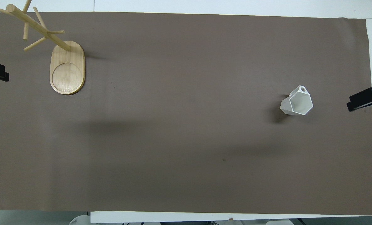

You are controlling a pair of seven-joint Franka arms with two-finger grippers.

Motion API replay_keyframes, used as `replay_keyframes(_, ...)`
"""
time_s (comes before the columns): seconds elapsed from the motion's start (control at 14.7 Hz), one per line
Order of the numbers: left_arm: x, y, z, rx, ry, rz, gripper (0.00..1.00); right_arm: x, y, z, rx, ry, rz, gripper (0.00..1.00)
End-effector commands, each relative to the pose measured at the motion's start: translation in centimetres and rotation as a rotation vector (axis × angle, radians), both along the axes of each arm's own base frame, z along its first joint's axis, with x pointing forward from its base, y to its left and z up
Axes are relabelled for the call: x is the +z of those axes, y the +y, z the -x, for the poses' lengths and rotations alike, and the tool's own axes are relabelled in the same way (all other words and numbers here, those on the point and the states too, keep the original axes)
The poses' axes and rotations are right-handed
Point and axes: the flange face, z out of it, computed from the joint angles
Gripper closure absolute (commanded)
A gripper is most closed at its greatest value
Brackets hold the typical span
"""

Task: Hang cup on rack

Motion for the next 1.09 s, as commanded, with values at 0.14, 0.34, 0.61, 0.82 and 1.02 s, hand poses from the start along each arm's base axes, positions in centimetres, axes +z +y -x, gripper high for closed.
replay_keyframes(0.14, 0.2, 0.2, 0.8, -0.003, 0.002, -0.012, 0.0, 0.2, 0.1, 0.2, -0.014, -0.017, 0.0, 0.01)
replay_keyframes(0.34, 0.3, 0.2, 0.8, 0.0, 0.0, -0.012, 0.0, -0.1, -0.4, 0.4, -0.014, -0.003, -0.007, 0.01)
replay_keyframes(0.61, 0.2, 0.2, 0.8, -0.003, 0.004, -0.012, 0.0, -0.3, -0.2, 0.3, 0.199, -0.005, -0.046, 0.01)
replay_keyframes(0.82, 0.2, 0.2, 0.8, -0.001, 0.002, -0.012, 0.0, -1.6, -3.1, -0.6, 0.55, -0.043, -0.11, 0.01)
replay_keyframes(1.02, 0.2, 0.2, 0.8, -0.003, 0.002, -0.012, 0.0, -4.5, -7.7, -1.9, 0.685, -0.099, -0.278, 0.01)
